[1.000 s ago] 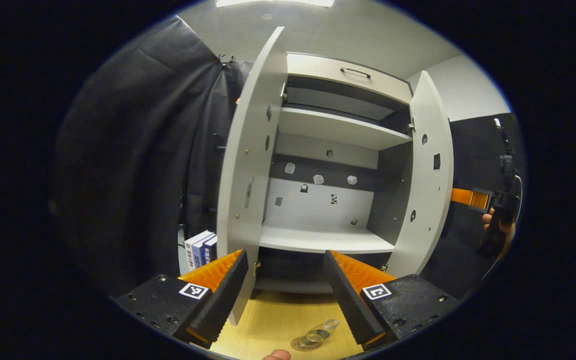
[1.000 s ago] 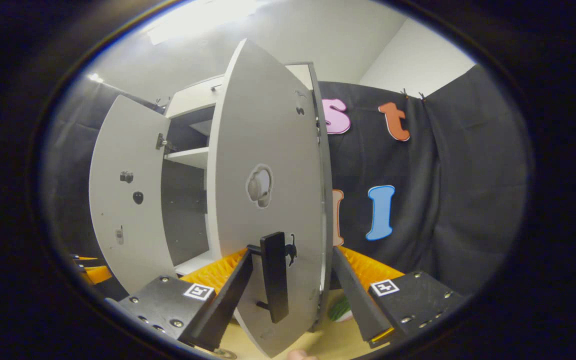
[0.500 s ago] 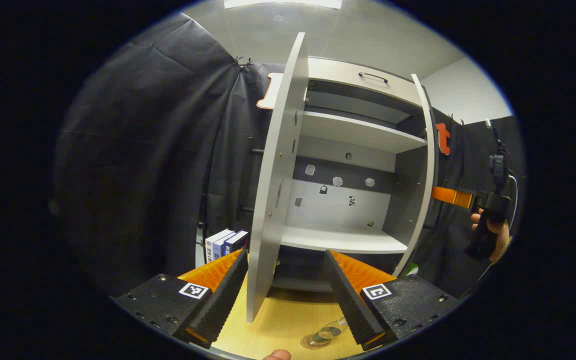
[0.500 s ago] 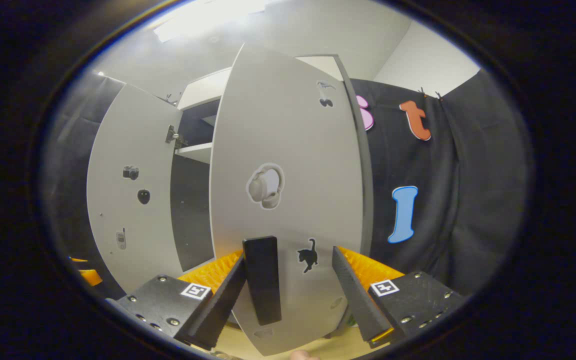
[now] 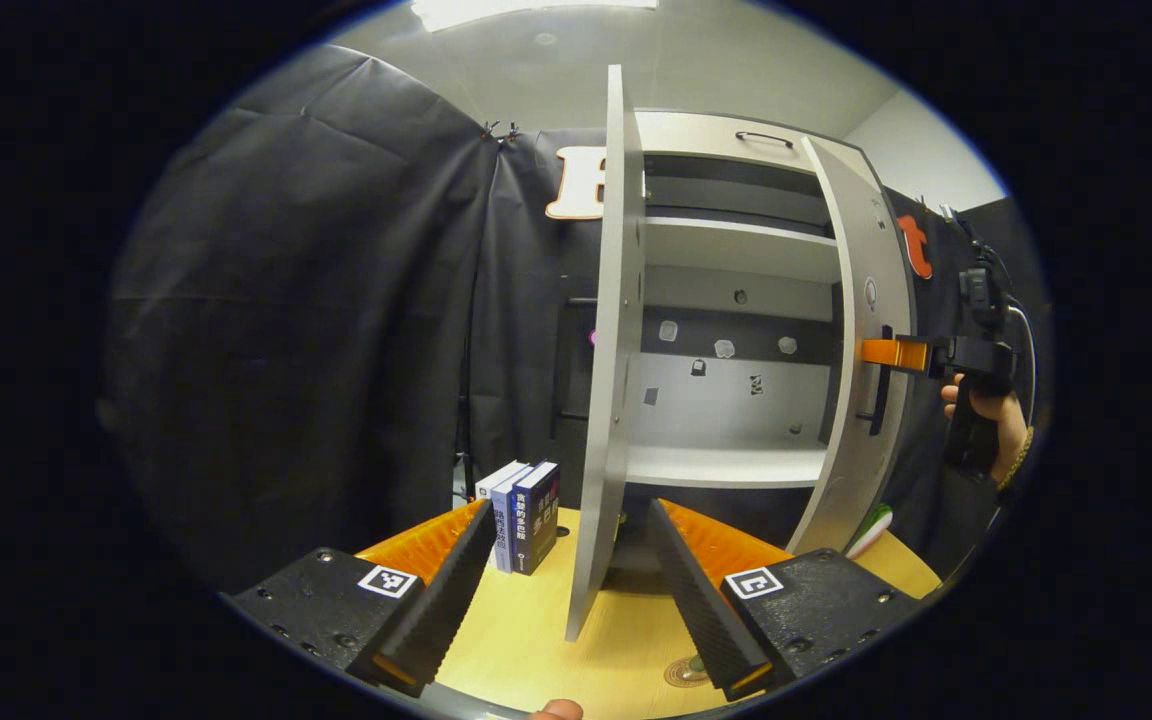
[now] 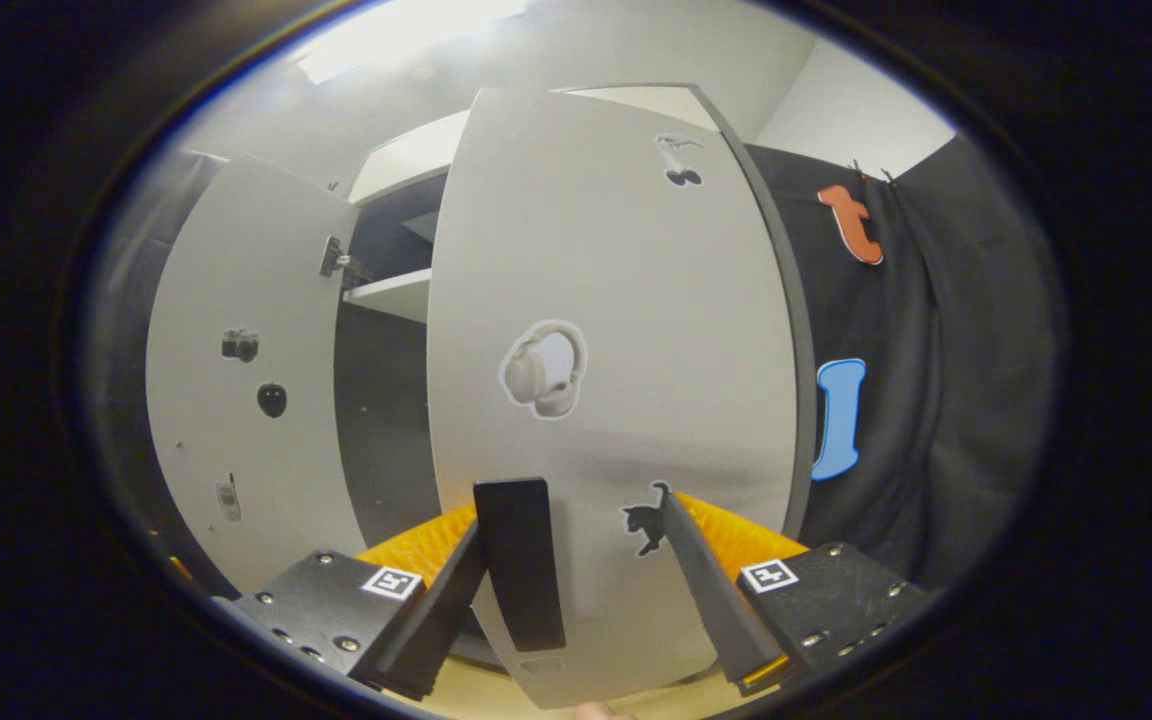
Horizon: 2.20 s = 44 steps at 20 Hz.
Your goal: Grasp the bottle in the cabinet with the left hand and place it on the coaster, then close the right door with the right hand and the left door with the left hand.
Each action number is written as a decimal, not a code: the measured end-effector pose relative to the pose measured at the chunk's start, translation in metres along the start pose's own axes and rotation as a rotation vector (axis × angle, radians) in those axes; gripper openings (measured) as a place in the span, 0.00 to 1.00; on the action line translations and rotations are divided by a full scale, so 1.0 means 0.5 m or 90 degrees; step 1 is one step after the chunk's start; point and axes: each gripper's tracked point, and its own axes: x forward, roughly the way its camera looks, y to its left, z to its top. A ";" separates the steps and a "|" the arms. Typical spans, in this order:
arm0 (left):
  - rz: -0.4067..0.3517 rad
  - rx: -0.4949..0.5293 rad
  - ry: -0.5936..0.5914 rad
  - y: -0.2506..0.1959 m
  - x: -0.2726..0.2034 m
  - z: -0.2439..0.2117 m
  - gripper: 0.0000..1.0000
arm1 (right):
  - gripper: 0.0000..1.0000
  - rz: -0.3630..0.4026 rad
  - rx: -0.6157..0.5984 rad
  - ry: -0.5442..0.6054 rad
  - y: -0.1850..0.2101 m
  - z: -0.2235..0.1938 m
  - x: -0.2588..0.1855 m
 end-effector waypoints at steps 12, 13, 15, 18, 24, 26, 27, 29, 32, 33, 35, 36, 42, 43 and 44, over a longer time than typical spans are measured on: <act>0.004 0.030 -0.014 0.030 0.057 0.017 1.00 | 1.00 -0.018 0.013 0.009 0.023 -0.015 0.078; 0.005 0.031 -0.014 0.034 0.061 0.017 0.96 | 1.00 -0.021 0.013 0.009 0.029 -0.016 0.093; 0.014 0.027 -0.014 0.048 0.070 0.014 0.92 | 1.00 -0.023 0.013 0.008 0.033 -0.018 0.105; 0.030 0.014 -0.010 0.071 0.062 0.009 0.92 | 1.00 -0.031 0.013 0.009 0.037 -0.022 0.126; 0.063 0.007 -0.010 0.120 0.056 0.007 0.96 | 1.00 -0.060 0.000 0.010 0.054 -0.023 0.140; 0.064 -0.001 -0.013 0.126 0.059 0.010 0.93 | 1.00 -0.068 -0.004 0.011 0.058 -0.022 0.145; 0.064 -0.005 -0.014 0.129 0.060 0.013 0.96 | 1.00 -0.072 -0.007 0.014 0.062 -0.025 0.148; 0.063 -0.008 -0.016 0.137 0.060 0.015 0.96 | 1.00 -0.081 -0.012 0.015 0.067 -0.027 0.151; 0.068 -0.005 -0.018 0.152 0.057 0.017 0.96 | 1.00 -0.092 -0.018 0.012 0.075 -0.031 0.155; 0.071 -0.006 -0.018 0.158 0.055 0.018 0.96 | 1.00 -0.096 -0.020 0.010 0.077 -0.034 0.156; 0.078 -0.009 -0.020 0.171 0.053 0.018 0.96 | 1.00 -0.103 -0.022 0.007 0.080 -0.037 0.158; 0.081 -0.012 -0.020 0.176 0.051 0.018 0.96 | 1.00 -0.105 -0.025 0.009 0.081 -0.038 0.159; 0.102 -0.028 -0.031 0.209 0.053 0.040 1.00 | 1.00 -0.110 -0.032 0.009 0.087 -0.041 0.160; 0.099 -0.032 -0.040 0.208 0.059 0.054 1.00 | 1.00 -0.110 -0.030 0.011 0.088 -0.042 0.159; 0.092 -0.036 -0.048 0.206 0.066 0.071 1.00 | 1.00 -0.107 -0.029 0.013 0.089 -0.044 0.158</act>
